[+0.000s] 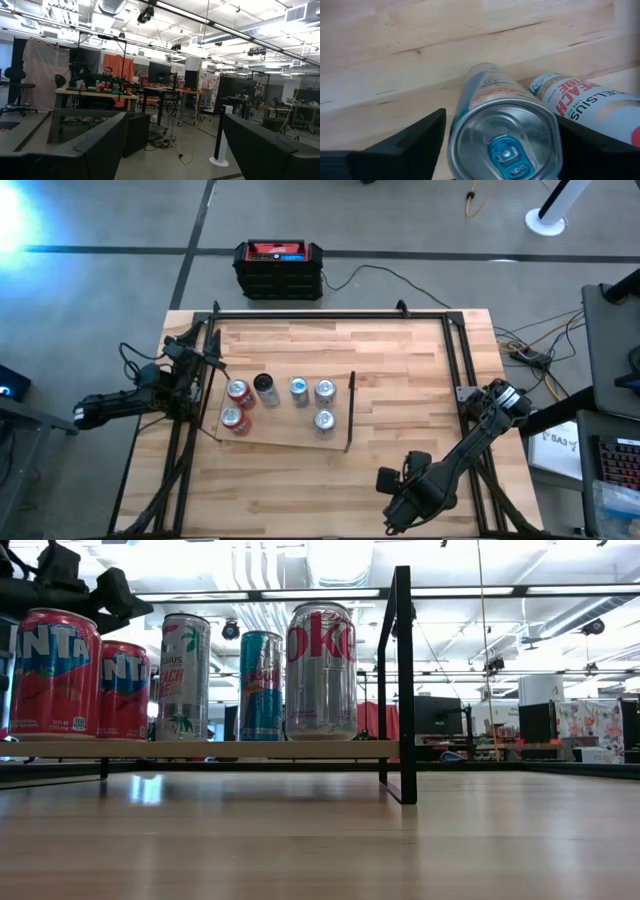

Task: Place canned beverage on shelf
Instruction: Move the blue soda can to the bottom middle of the table

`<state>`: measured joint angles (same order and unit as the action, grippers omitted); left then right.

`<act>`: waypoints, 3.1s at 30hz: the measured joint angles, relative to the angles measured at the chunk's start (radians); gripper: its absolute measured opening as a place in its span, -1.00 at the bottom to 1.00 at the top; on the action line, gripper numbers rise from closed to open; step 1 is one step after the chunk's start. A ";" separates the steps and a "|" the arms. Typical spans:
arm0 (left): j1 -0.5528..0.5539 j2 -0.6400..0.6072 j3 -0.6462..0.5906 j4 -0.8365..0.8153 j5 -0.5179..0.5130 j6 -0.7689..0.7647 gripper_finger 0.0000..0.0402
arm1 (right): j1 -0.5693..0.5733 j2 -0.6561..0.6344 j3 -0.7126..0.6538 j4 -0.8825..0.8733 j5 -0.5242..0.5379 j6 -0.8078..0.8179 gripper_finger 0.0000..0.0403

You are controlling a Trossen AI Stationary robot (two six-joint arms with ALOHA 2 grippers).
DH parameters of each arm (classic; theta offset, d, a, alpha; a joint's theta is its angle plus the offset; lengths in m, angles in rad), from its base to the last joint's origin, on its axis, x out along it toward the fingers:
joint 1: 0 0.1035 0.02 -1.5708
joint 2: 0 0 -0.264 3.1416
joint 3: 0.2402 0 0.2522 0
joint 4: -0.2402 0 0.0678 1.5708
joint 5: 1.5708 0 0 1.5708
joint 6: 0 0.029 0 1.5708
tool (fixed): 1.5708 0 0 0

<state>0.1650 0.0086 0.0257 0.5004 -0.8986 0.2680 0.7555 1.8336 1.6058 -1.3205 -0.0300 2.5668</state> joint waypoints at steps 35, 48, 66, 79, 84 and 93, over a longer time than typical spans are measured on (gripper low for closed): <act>0.000 0.000 0.000 0.000 0.000 0.000 0.55 | -0.100 -0.005 0.039 0.110 0.085 -0.415 0.12; 0.000 0.000 0.000 0.000 0.000 0.000 0.55 | -0.221 0.002 0.039 0.277 0.084 -0.985 0.15; 0.000 0.000 0.000 0.000 0.000 0.000 0.55 | -0.287 0.031 0.054 0.390 0.090 -1.647 0.15; 0.000 0.000 0.000 0.000 0.000 0.000 0.55 | -0.285 0.031 0.065 0.367 0.084 -1.699 0.17; 0.000 0.000 0.000 0.000 0.000 0.000 0.55 | -0.285 0.032 0.065 0.355 0.117 -1.672 0.22; 0.000 0.000 0.000 0.000 0.000 0.000 0.55 | -0.285 0.036 0.063 0.354 0.164 -1.677 0.25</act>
<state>0.1651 0.0086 0.0257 0.5003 -0.8986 0.2678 0.4706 1.8699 1.6691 -0.9661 0.1341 0.8894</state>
